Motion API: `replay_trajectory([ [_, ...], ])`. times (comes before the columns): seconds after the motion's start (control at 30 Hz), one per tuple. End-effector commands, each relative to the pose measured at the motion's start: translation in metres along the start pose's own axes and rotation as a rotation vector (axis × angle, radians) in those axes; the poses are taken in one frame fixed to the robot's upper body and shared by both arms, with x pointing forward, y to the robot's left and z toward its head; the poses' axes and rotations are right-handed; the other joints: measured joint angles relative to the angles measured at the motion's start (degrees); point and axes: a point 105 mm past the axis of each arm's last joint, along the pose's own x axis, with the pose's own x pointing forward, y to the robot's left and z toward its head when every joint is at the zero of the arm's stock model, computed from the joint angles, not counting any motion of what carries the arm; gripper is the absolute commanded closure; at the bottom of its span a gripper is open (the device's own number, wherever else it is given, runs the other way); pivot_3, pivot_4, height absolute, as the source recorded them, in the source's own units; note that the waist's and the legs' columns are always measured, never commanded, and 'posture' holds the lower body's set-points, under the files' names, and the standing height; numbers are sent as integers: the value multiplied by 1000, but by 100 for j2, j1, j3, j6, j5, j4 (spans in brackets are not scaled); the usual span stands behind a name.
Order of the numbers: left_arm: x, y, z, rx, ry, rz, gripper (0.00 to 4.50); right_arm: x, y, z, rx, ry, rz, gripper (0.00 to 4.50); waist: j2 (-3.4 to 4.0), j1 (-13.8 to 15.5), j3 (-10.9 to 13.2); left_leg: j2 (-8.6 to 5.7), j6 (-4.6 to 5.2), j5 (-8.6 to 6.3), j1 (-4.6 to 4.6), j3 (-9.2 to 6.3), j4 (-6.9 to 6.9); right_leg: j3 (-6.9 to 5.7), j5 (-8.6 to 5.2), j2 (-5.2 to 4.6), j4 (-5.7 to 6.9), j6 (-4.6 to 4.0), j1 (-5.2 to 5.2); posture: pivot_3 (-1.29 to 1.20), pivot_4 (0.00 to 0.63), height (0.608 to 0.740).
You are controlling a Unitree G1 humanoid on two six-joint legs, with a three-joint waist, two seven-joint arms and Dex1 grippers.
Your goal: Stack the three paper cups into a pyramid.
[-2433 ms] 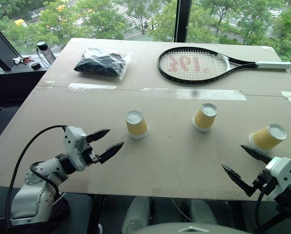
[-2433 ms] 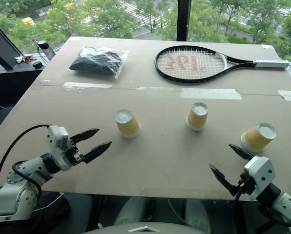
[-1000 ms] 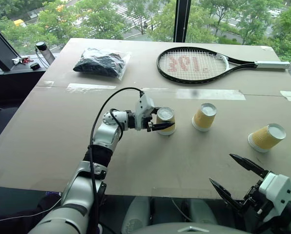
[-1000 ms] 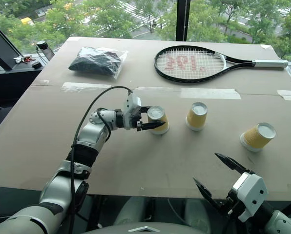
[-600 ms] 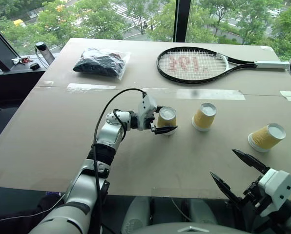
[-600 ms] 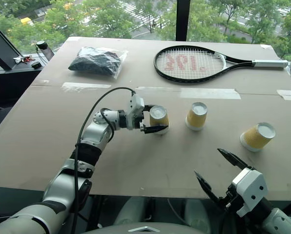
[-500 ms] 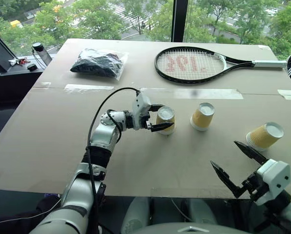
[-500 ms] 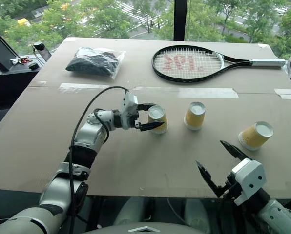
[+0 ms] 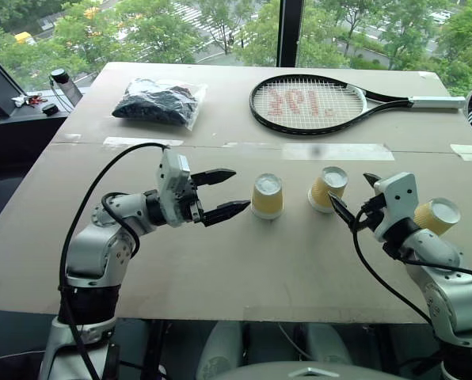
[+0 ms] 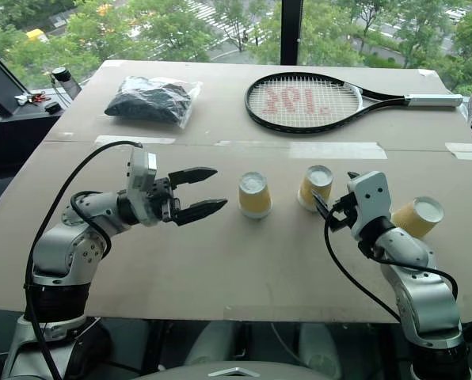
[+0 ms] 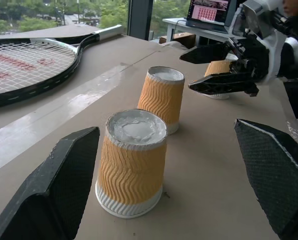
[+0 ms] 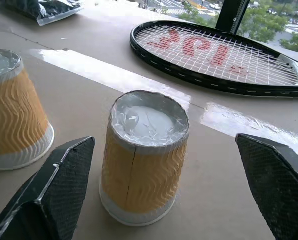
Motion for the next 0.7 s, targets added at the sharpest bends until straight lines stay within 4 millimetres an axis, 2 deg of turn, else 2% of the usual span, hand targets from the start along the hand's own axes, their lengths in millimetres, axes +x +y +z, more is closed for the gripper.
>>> replay_trajectory([
  [0.03, -16, -21, 18, 18, -47, -25, 85, 12, 1, 9, 42, -15, 21, 0, -3, -1, 1, -1, 0, 0, 0, 1, 0, 3, 0, -2, 0, 0, 0, 0, 150, 740],
  [0.1, -23, -25, 17, 11, -42, -1, 85, 20, 3, 11, 62, -14, 45, 0, 1, -7, 3, 0, 8, -5, 1, 0, 0, 7, 0, -2, 1, 0, -1, 0, 150, 740],
  [0.33, -30, -34, 11, -24, -34, 35, 85, 33, 6, 8, 98, 7, 89, 0, 2, -7, 4, -2, 21, -12, 4, 0, 1, -1, 0, -1, 2, -1, 2, 0, 150, 740],
  [0.37, -31, -34, 9, -29, -30, 46, 0, 34, 6, 6, 106, 10, 96, 538, 3, -12, 4, -1, 21, -13, 4, 4, 0, -1, 0, 0, 2, 0, 0, 0, 150, 740],
  [0.4, -33, -34, 7, -36, -27, 55, 0, 34, 7, 5, 107, 13, 102, 758, 3, -10, 4, -1, 21, -13, 4, 5, -1, 0, 0, 0, 3, 0, -3, 0, 150, 740],
  [0.47, -34, -34, 4, -42, -23, 63, 0, 33, 8, 5, 103, 13, 114, 1670, 4, -8, 5, 0, 21, -13, 4, 3, -5, 2, 0, 1, 5, -1, -6, 0, 150, 740],
  [0.6, -36, -33, -1, -48, -18, 72, 0, 30, 10, 8, 87, 4, 131, 1670, 4, -3, 4, 1, 22, -13, 4, 3, -5, 3, 0, 2, 4, -1, -6, 0, 150, 740],
  [0.7, -42, -29, -7, -46, -6, 89, 0, 19, 21, 19, 57, -29, 215, 1670, 6, 0, 5, 0, 23, -13, 3, 6, -5, 1, 0, 1, 2, -1, -6, 0, 150, 740],
])
